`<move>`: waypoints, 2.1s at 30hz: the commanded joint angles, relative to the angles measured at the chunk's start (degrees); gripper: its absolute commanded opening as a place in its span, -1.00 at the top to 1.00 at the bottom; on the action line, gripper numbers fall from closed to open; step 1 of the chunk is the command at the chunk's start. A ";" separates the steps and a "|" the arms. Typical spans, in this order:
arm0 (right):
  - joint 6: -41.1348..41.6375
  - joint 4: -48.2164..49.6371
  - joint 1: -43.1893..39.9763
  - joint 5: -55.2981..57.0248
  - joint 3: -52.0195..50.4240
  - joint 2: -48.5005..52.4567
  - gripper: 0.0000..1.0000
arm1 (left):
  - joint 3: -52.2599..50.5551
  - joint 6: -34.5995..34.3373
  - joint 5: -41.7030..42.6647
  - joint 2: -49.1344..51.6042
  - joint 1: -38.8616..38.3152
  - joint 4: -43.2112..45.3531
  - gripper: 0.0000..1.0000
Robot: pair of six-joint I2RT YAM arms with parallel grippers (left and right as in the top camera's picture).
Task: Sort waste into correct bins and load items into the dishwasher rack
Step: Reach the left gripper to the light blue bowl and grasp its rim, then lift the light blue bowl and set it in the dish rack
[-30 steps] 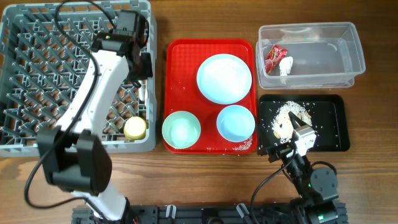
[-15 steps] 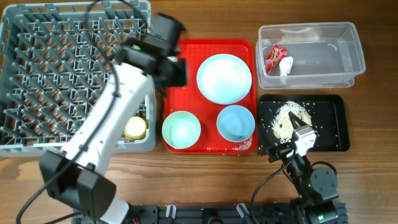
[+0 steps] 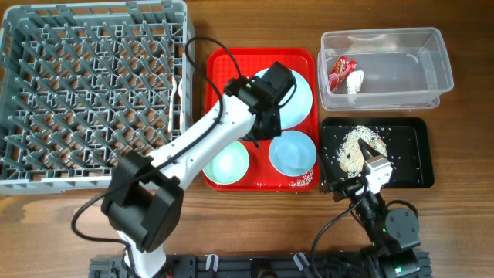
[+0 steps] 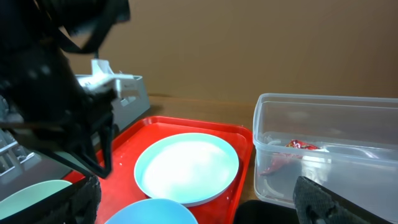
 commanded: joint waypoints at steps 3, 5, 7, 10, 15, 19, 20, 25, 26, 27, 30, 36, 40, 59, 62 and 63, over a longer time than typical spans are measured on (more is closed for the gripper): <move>0.61 0.28 -0.28 -1.05 -0.07 -0.46 -0.99 | -4.52 -1.51 4.76 5.16 -1.73 5.84 0.54; 0.61 0.28 -0.28 -1.05 -0.07 -0.46 -0.99 | -5.22 -1.38 6.16 6.34 -1.79 7.48 0.55; 0.59 0.28 -0.28 -1.05 -0.07 -0.46 -1.00 | -5.35 -1.38 6.21 7.48 -1.77 8.00 0.58; 0.59 0.28 -0.28 -1.05 -0.07 -0.46 -1.00 | -5.38 -1.40 6.71 7.85 -1.73 7.21 0.88; 0.61 0.28 -0.28 -1.05 -0.07 -0.46 -1.00 | -4.79 -1.36 8.22 7.39 -1.60 4.98 0.92; 0.59 0.28 -0.28 -1.05 -0.07 -0.46 -0.99 | -0.07 -1.36 2.23 4.09 -0.33 -0.90 0.92; 0.61 0.28 -0.28 -1.05 -0.07 -0.46 -0.99 | 1.79 -1.36 -1.03 2.80 0.04 -3.17 0.92; 0.59 0.28 -0.28 -1.05 -0.07 -0.46 -0.99 | 10.27 -1.38 -30.34 -4.31 2.60 -16.87 0.92; 0.57 0.28 -0.28 -1.05 -0.07 -0.46 -1.00 | 10.32 -1.38 -36.15 -5.35 3.10 -18.40 0.92; 0.59 0.28 -0.28 -1.05 -0.07 -0.46 -1.00 | 10.32 -1.40 -44.57 -6.38 4.07 -20.90 0.92; 0.59 0.28 -0.28 -1.05 -0.07 -0.46 -0.99 | 9.99 -1.42 -56.87 -6.29 7.17 -25.09 0.92; 0.59 0.28 -0.28 -1.05 -0.07 -0.46 -1.00 | 5.09 -4.42 -67.67 -4.31 16.00 -23.10 0.92; 0.59 0.28 -0.28 -1.05 -0.07 -0.46 -0.99 | 1.90 -4.39 -72.39 -2.49 21.44 -19.69 0.92; 0.59 0.28 -0.28 -1.05 -0.07 -0.46 -1.00 | -0.42 -5.95 -65.35 8.35 21.33 -19.74 0.92; 0.59 0.28 -0.28 -1.05 -0.07 -0.46 -0.99 | -0.17 -7.04 -65.40 8.13 20.76 -22.34 0.92; 0.59 0.28 -0.28 -1.05 -0.07 -0.46 -0.99 | 0.09 -8.90 -65.57 8.00 20.59 -23.96 0.92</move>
